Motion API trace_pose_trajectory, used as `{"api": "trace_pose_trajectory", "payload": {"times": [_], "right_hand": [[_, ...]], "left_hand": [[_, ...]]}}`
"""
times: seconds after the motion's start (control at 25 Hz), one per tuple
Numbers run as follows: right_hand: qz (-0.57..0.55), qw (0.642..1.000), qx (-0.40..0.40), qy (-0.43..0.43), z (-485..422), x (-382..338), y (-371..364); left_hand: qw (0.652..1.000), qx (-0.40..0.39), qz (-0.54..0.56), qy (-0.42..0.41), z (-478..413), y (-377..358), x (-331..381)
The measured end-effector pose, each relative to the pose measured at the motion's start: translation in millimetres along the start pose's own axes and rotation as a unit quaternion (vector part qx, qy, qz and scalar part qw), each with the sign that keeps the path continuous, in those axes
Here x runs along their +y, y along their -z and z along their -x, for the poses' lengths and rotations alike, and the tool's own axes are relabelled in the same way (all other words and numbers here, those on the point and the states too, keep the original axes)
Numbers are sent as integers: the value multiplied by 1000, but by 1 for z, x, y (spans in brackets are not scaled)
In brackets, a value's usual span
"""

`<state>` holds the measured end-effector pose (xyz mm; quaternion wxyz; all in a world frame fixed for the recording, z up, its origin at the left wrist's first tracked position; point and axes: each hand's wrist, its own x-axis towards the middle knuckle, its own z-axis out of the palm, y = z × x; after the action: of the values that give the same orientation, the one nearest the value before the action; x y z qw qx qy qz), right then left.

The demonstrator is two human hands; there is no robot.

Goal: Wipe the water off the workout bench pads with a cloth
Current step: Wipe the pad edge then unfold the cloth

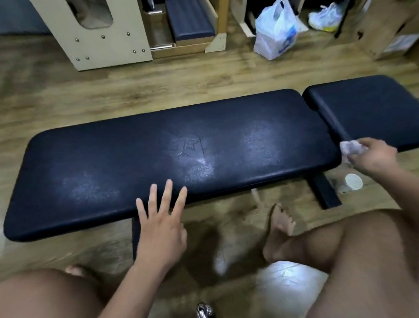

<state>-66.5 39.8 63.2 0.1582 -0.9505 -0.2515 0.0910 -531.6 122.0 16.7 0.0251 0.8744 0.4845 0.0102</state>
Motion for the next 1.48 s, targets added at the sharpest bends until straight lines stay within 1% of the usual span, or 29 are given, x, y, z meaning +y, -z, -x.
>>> {"api": "trace_pose_trajectory", "payload": {"times": [0.08, 0.12, 0.16, 0.2, 0.24, 0.28, 0.32, 0.36, 0.4, 0.44, 0.48, 0.56, 0.64, 0.68, 0.76, 0.8, 0.84, 0.92, 1.04, 1.08, 1.12, 1.2, 1.24, 1.28, 1.36, 1.4, 1.44, 1.48], "right_hand": [[-41, 999, 8, -29, 6, -7, 7], [-85, 996, 20, -10, 18, -16, 8], [-142, 989, 21, 26, 41, -28, 8], [-209, 976, -6, 62, 69, -36, 5], [-279, 955, -65, 78, 103, -42, -2], [-333, 929, -139, 84, 141, -41, -6], [-362, 905, -204, 97, 176, -37, -10], [-372, 887, -250, 114, 206, -34, -14], [-375, 874, -283, 126, 227, -30, -15], [-388, 860, -307, 130, 242, -26, -14], [-404, 845, -328, 125, 250, -21, -14], [-456, 805, -367, 94, 260, -15, -9], [-512, 754, -409, 46, 265, -12, -9], [-529, 737, -418, 34, 266, -12, -9], [-551, 730, -403, 15, 265, -14, -8], [-563, 728, -391, 7, 265, -15, -7], [-569, 728, -382, -4, 266, -17, -4], [-555, 751, -359, -5, 267, -20, -4], [-532, 791, -295, 69, 268, -31, -5], [-526, 799, -275, 98, 268, -36, -2], [-515, 807, -261, 126, 268, -41, 1], [-464, 828, -249, 191, 269, -50, 8], [-431, 839, -247, 222, 268, -55, 10], [-398, 848, -245, 251, 269, -60, 13], [-337, 861, -238, 297, 274, -70, 20], [-310, 867, -242, 308, 273, -77, 24], [-291, 868, -258, 308, 273, -85, 31], [-295, 862, -290, 294, 268, -92, 38]], "left_hand": [[998, 49, 47, 5, 2, 5, 16], [992, 78, 97, 12, 1, 9, 29], [980, 92, 175, 32, 1, 13, 47], [954, 74, 285, 60, 0, 21, 66], [908, 25, 408, 91, 1, 30, 86], [849, -30, 515, 114, 8, 40, 110], [784, -83, 599, 138, 18, 47, 132], [725, -117, 658, 166, 30, 49, 149], [689, -125, 685, 200, 42, 48, 159], [672, -113, 696, 225, 53, 46, 164], [664, -104, 701, 237, 62, 44, 163], [645, -122, 717, 235, 75, 43, 154], [606, -121, 750, 234, 83, 46, 146], [578, -105, 772, 244, 86, 48, 143], [525, -66, 805, 270, 89, 52, 138], [513, -50, 811, 278, 91, 55, 135], [513, -37, 809, 283, 93, 57, 131], [538, -16, 794, 284, 96, 59, 123], [570, -21, 777, 264, 102, 60, 114], [596, -31, 764, 244, 104, 60, 111], [640, -37, 736, 217, 105, 58, 107], [747, -39, 642, 172, 107, 54, 98], [781, -34, 603, 160, 108, 54, 94], [796, -26, 586, 150, 109, 54, 91], [800, -12, 588, 118, 109, 56, 86], [798, -22, 596, 93, 110, 59, 86], [787, -45, 612, 70, 111, 62, 86], [770, -66, 632, 60, 113, 65, 87]]}}
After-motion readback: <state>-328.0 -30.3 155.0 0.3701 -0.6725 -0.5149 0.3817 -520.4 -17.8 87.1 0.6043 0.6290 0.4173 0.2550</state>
